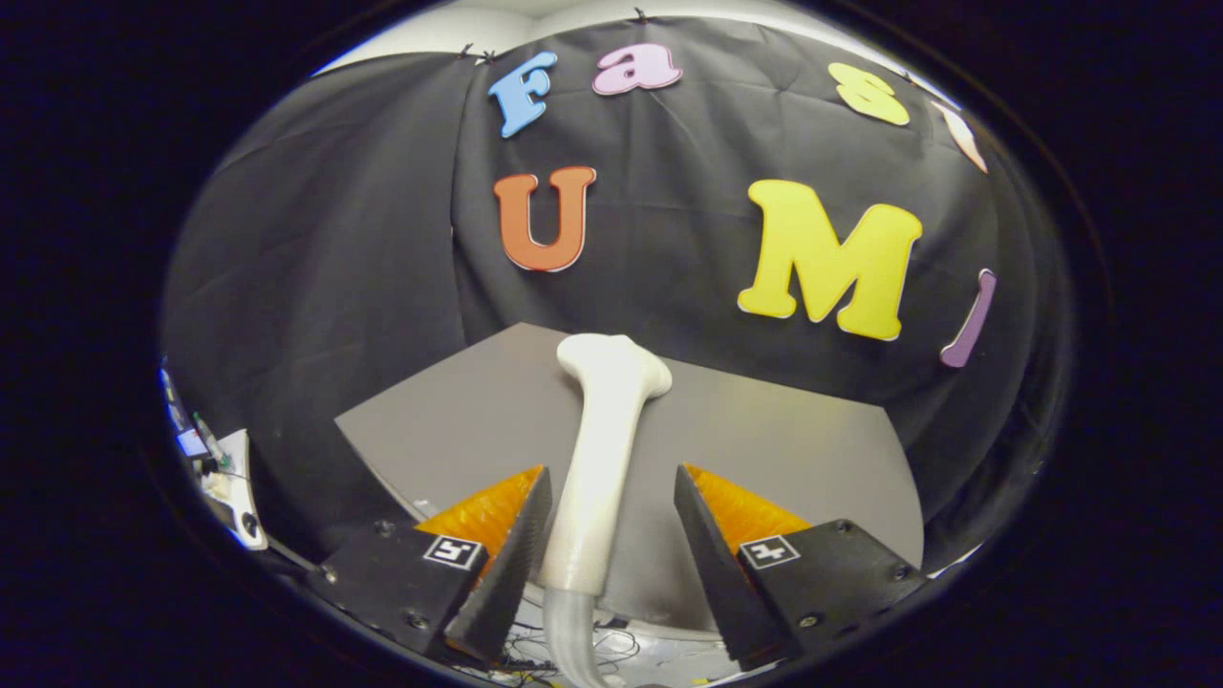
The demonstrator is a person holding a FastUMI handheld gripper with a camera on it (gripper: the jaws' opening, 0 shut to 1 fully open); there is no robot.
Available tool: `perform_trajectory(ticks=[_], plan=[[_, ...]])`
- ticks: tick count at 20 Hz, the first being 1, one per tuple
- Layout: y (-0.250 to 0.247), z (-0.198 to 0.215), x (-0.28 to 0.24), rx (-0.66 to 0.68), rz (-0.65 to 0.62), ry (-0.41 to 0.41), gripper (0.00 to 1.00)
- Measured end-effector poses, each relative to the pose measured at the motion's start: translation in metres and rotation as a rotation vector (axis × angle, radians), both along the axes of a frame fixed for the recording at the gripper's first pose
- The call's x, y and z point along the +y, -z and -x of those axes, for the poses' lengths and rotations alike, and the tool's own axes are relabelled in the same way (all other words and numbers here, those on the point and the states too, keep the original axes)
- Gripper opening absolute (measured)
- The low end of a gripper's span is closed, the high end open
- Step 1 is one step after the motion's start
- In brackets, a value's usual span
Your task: Iron the clothes twice with a garment steamer, once on the left side and once on the right side.
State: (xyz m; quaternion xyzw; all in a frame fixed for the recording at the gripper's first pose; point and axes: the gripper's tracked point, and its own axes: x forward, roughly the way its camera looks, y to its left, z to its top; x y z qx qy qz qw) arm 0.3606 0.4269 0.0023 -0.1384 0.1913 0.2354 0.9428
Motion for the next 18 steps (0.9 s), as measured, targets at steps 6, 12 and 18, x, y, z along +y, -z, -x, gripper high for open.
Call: perform_trajectory(ticks=[6, 12, 18], plan=[[0.022, -0.016, 0.023, 0.073, -0.043, 0.018, 0.54], [0.02, -0.015, 0.027, 0.137, -0.099, 0.034, 0.44], [-0.007, -0.003, 0.012, 0.106, -0.149, 0.03, 0.38]])
